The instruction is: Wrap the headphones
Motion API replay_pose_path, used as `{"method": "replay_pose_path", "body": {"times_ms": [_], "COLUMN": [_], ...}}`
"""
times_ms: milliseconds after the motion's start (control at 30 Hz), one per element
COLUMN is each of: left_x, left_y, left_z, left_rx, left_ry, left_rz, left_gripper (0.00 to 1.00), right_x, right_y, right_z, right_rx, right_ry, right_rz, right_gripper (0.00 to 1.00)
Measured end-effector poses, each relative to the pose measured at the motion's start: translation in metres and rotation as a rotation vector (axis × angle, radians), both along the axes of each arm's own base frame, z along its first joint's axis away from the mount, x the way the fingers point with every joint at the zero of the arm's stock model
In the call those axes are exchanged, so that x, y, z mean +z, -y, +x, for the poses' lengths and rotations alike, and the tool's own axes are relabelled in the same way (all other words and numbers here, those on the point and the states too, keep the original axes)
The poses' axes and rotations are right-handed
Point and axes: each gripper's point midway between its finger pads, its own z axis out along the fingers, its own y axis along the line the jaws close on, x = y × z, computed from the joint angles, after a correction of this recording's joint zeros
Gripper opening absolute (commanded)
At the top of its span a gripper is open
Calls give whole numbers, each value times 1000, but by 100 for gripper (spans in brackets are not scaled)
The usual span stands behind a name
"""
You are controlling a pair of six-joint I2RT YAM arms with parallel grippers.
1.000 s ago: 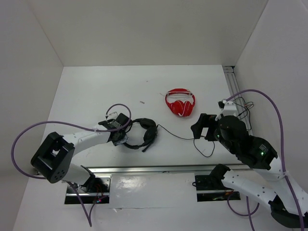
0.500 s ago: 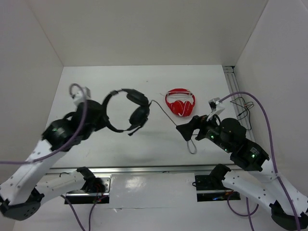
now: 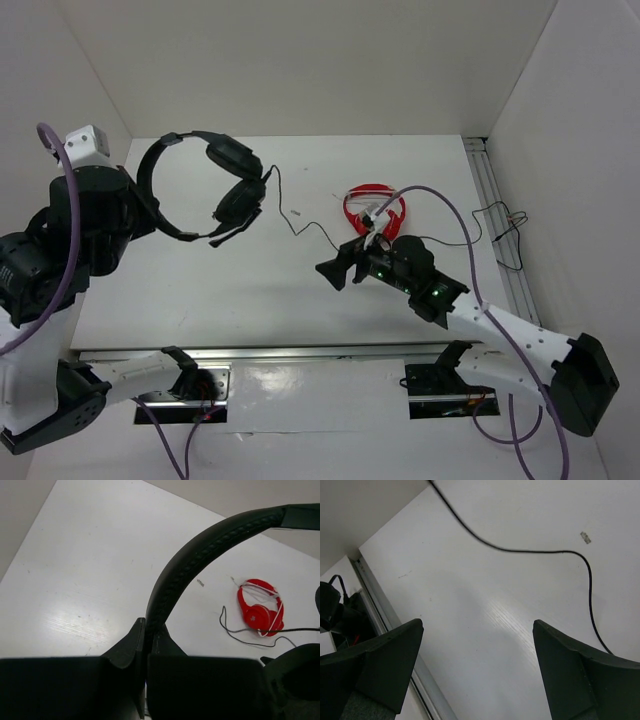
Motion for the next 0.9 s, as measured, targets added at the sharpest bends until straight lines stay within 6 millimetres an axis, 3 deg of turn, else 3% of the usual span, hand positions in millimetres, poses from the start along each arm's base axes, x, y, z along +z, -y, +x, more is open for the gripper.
{"method": "replay_pose_path", "body": {"times_ms": [200, 333, 500, 633, 833, 900], "left_x": [-4, -5, -6, -6, -6, -6], "left_y": [-3, 0, 2, 4, 5, 6], "left_z": [-5, -9, -10, -10, -10, -11], "left_rx": [-30, -55, -71, -81, -87, -91], "left_ry": [-35, -45, -52, -53, -56, -56], "left_rz": [45, 39, 34, 30, 27, 24], "left_gripper": [0, 0, 0, 0, 0, 0], "right_x": [7, 10, -13, -27, -14, -10], "right_y": [-28, -41, -62, -77, -101, -104], "right_z": [6, 13, 16, 15, 25, 26], "right_rx": [52, 60, 115, 160, 205, 211], "right_ry": [77, 126, 97, 81, 107, 121], "right_rz": [43, 66, 32, 11, 39, 49], "right_gripper": [96, 89, 89, 83, 78, 69]}}
